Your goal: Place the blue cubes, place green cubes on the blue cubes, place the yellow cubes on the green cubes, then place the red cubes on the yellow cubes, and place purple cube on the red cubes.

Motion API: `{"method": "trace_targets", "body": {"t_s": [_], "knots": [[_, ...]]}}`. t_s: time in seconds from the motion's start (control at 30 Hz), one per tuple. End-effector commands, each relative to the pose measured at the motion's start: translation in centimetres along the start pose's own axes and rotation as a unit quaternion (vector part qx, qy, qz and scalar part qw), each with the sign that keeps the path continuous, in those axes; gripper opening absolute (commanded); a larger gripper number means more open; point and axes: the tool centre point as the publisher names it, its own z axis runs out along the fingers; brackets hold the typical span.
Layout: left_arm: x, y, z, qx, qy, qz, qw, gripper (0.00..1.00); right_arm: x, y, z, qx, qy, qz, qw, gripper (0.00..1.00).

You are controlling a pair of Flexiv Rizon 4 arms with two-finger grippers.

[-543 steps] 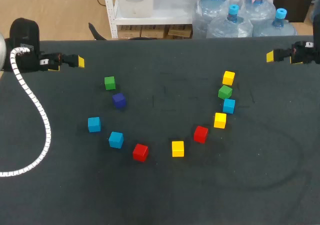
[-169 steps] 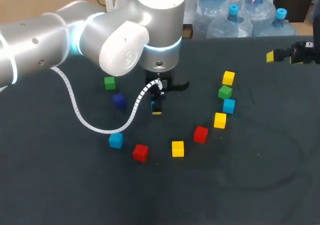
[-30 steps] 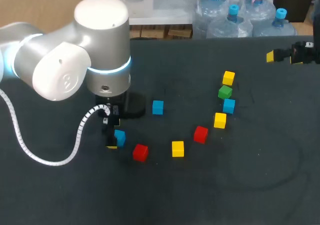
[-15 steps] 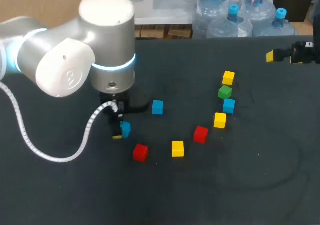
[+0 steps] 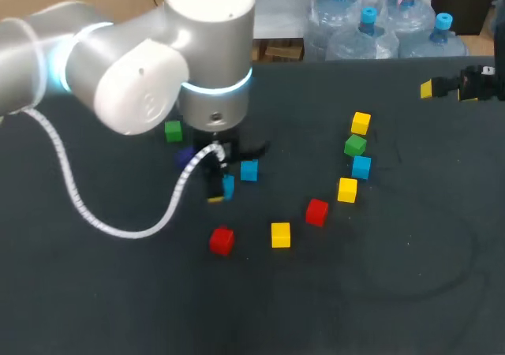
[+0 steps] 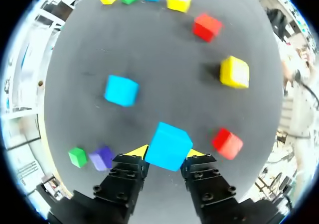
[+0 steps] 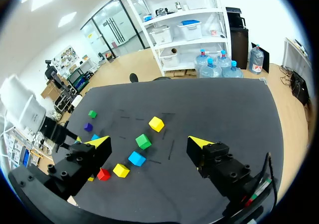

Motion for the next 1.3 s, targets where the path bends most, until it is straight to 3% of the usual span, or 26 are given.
{"method": "trace_targets", "body": {"t_s": [0.03, 0.33, 0.43, 0.7, 0.83, 1.3], "knots": [[-3.2, 2.3, -0.4, 0.0, 0.022, -0.02, 1.0, 0.0, 0.0, 0.1, 0.0, 0.002, 0.0, 0.0, 1.0, 1.0], [-8.0, 3.6, -1.7, -0.025, 0.015, -0.039, 0.999, 0.0, 0.0, 0.1, 0.0, 0.002, 0.0, 0.0, 1.0, 1.0], [-9.3, 3.9, -1.4, -0.029, 0.038, -0.049, 0.998, 0.0, 0.0, 0.1, 0.0, 0.002, 0.0, 0.0, 1.0, 1.0], [-11.6, 4.6, 0.3, -0.013, 0.053, -0.05, 0.997, 0.0, 0.0, 0.1, 0.0, 0.002, 0.0, 0.0, 1.0, 1.0], [-11.9, 4.7, 0.9, -0.007, 0.049, -0.045, 0.998, 0.0, 0.0, 0.1, 0.0, 0.002, 0.0, 0.0, 1.0, 1.0], [-10.0, 5.3, 1.8, 0.012, 0.046, -0.064, 0.997, 0.0, 0.0, 0.1, 0.0, 0.002, 0.0, 0.0, 1.0, 1.0]]}}
